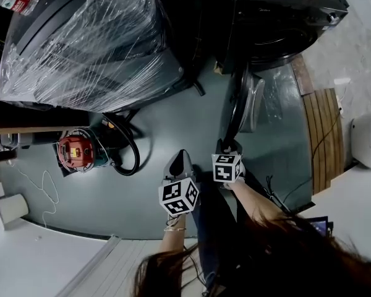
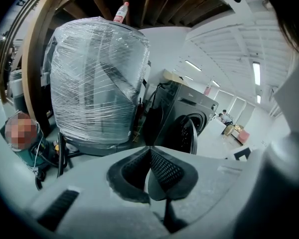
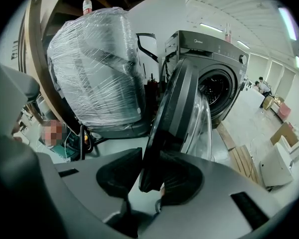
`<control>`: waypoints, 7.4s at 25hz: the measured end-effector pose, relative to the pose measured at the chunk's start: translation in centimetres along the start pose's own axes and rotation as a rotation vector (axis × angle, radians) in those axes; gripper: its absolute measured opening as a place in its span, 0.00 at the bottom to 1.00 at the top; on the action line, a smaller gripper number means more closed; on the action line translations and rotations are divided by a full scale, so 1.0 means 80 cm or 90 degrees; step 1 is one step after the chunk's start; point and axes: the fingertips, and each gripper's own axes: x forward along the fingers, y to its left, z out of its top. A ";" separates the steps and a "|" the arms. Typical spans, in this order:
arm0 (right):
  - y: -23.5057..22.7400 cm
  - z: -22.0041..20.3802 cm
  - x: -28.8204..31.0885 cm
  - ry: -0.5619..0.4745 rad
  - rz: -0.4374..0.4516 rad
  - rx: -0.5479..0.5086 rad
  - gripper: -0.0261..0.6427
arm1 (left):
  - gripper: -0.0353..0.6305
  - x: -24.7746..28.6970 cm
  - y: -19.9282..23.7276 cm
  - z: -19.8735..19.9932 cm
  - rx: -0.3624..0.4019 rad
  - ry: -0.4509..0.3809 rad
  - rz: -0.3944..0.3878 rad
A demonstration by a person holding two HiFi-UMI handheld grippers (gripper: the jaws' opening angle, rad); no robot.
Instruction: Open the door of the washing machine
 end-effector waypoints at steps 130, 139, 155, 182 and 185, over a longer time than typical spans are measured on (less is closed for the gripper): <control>0.235 0.196 0.144 -0.041 0.028 0.080 0.24 | 0.07 0.033 0.207 0.051 0.017 0.056 -0.104; 0.227 0.191 0.116 -0.056 0.066 0.032 0.21 | 0.07 0.021 0.176 0.049 0.022 0.045 -0.084; 0.135 0.155 0.035 -0.070 0.073 0.000 0.19 | 0.07 -0.017 0.070 0.035 0.035 0.022 -0.090; -0.069 0.100 -0.197 -0.180 0.023 0.022 0.04 | 0.07 -0.123 -0.149 0.032 0.120 -0.019 -0.148; -0.086 0.095 -0.222 -0.191 0.023 0.025 0.04 | 0.07 -0.134 -0.168 0.033 0.114 -0.023 -0.146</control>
